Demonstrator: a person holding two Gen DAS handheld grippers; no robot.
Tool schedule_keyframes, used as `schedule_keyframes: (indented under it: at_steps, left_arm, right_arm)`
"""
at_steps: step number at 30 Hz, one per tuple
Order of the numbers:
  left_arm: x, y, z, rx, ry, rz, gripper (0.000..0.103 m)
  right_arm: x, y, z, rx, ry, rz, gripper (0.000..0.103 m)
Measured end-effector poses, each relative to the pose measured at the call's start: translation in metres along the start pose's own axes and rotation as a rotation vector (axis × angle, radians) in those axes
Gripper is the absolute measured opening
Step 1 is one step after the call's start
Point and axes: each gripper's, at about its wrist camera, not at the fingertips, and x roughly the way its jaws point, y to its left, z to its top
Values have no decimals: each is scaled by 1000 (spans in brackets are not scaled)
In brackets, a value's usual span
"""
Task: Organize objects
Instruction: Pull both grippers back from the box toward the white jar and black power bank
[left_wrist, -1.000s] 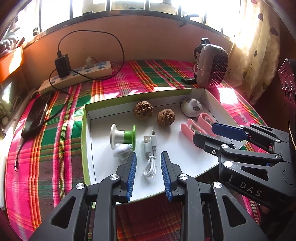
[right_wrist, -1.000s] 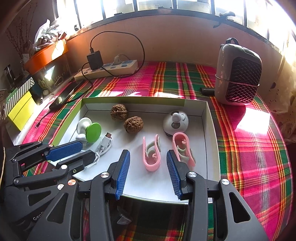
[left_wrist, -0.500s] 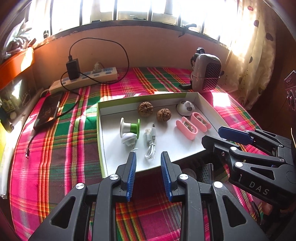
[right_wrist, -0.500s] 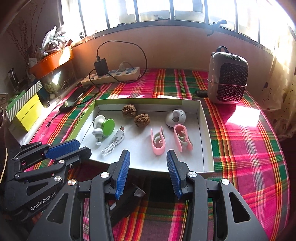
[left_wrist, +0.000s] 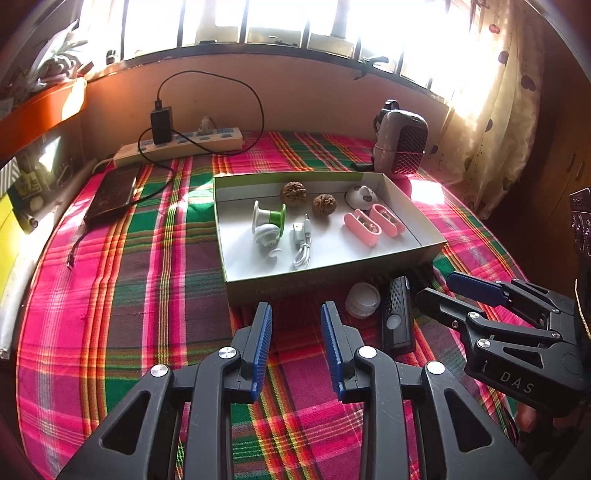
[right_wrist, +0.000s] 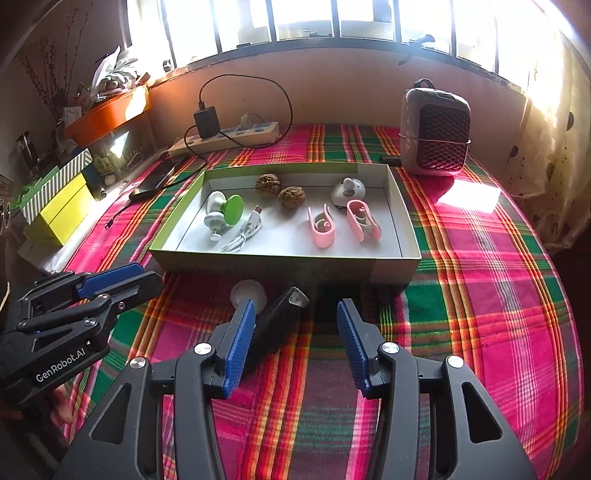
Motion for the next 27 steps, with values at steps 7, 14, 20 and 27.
schedule_keyframes:
  at_steps: [7,14,20,27]
  left_arm:
    - [-1,6,-18,0,36,-8,26]
    - [2,10,-23,4,57,-21,26]
    - [5,11,-22,9,68,-30,26]
    - [11,12,-20,16,83,-37,26]
  right_arm:
    - [6,8,-10,15,25,4,48]
    - [21,16,-13,15,64,-6,55]
    - [33,16,-12,27,88,-31,56]
    - [40,13,-10,20,100,-76,56]
